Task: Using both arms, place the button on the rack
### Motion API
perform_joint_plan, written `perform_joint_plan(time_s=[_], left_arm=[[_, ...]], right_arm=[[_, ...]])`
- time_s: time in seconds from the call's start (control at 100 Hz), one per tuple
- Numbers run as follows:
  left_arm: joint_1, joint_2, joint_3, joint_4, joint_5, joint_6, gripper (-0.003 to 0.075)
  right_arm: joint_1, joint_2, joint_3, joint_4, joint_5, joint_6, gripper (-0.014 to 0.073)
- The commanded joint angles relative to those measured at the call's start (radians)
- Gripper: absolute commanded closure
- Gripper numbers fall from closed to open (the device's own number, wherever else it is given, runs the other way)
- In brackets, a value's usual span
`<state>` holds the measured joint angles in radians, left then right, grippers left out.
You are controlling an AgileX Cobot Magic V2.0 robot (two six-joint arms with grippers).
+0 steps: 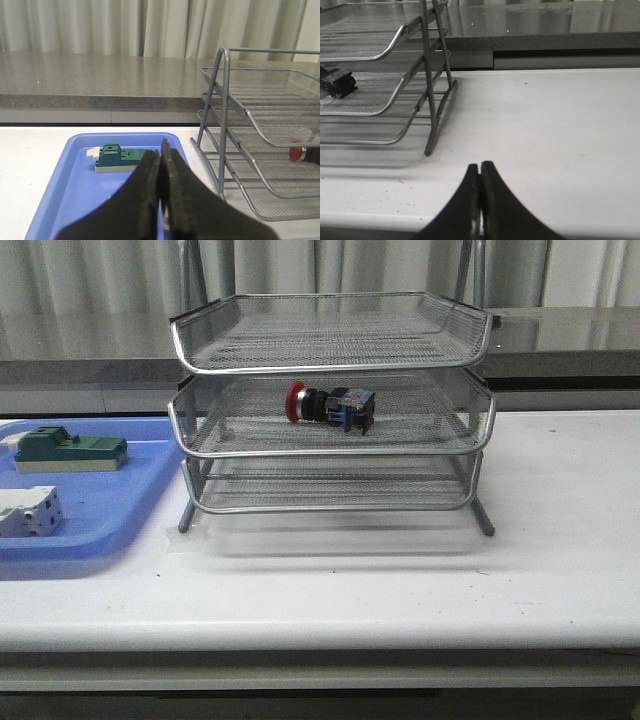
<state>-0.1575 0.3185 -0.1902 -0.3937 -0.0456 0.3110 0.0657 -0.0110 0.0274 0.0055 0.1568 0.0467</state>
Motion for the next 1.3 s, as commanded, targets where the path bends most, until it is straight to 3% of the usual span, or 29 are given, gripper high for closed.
perform_joint_plan(time_s=[0.0,1.14,1.29], left_arm=[[0.001,0.005,-0.028,-0.006,-0.080,-0.007,0.0740],[0.001,0.005,-0.028,-0.004,-0.080,-0.007,0.0740],[0.001,0.005,-0.015,0.140,-0.063,-0.063,0.0740]], right_arm=[[-0.006,-0.020,-0.014,0.001,-0.106,-0.001,0.0654],[-0.006,-0.020,-0.014,0.001,-0.102,-0.001,0.0654],[-0.006,-0.020,-0.014,0.001,-0.102,-0.001,0.0654]])
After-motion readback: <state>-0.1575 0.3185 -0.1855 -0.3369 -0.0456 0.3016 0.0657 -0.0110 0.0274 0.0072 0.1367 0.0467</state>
